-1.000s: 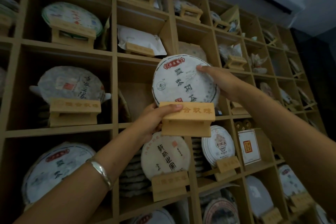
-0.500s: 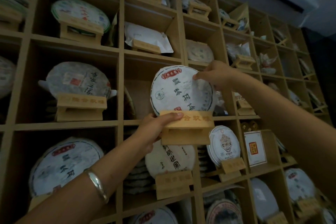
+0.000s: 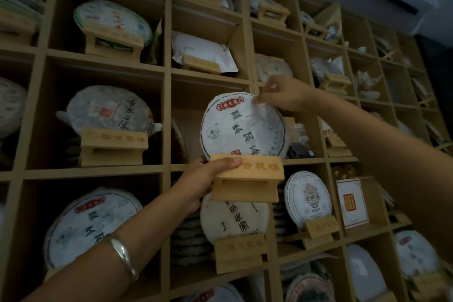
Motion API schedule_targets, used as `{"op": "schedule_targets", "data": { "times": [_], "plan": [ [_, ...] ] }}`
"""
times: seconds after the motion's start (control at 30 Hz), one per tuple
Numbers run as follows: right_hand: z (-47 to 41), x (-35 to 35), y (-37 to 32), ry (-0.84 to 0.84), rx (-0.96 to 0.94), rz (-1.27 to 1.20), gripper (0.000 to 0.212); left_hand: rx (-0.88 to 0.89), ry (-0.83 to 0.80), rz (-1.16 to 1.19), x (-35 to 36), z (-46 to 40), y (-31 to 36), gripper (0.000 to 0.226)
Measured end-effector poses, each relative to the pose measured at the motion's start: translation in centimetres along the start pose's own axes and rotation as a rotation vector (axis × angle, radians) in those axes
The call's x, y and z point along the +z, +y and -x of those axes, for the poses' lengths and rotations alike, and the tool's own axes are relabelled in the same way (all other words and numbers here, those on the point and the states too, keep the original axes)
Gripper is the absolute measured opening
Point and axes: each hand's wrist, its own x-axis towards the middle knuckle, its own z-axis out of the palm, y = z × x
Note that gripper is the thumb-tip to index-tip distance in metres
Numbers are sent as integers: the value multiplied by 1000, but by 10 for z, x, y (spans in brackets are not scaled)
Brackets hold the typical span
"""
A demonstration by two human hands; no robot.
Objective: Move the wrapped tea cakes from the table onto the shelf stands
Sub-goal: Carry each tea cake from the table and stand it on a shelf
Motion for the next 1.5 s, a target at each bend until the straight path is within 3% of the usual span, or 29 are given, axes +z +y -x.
{"op": "schedule_targets", "data": {
  "times": [0.17, 0.43, 0.5, 0.63, 0.8, 1.0, 1.13, 1.5],
  "plan": [
    [-5, 9, -15, -275, -64, -393, 19, 3, 26, 36, 0, -1, -1, 63],
    [-13, 28, 6, -529, 148, -556, 44, -27, 24, 20, -6, 4, -10, 71],
    [-14, 35, 8, -419, 150, -531, 42, -45, 41, 28, -6, 3, -10, 67],
    [-18, 49, 14, 28, 14, -477, 20, -27, 103, 21, -9, -8, -4, 77],
    [-11, 60, 26, -55, 48, -655, 34, 38, 159, 2, -17, -24, 11, 88],
    [-23, 78, 26, 113, 97, -818, 39, 54, 196, -27, -21, -45, 25, 75],
    [-33, 86, 31, 66, 161, -870, 35, 57, 236, -60, -27, -63, 24, 63],
    [-65, 97, 35, 289, 97, -923, 38, 113, 254, -91, -26, -114, 27, 74]
  ]
}}
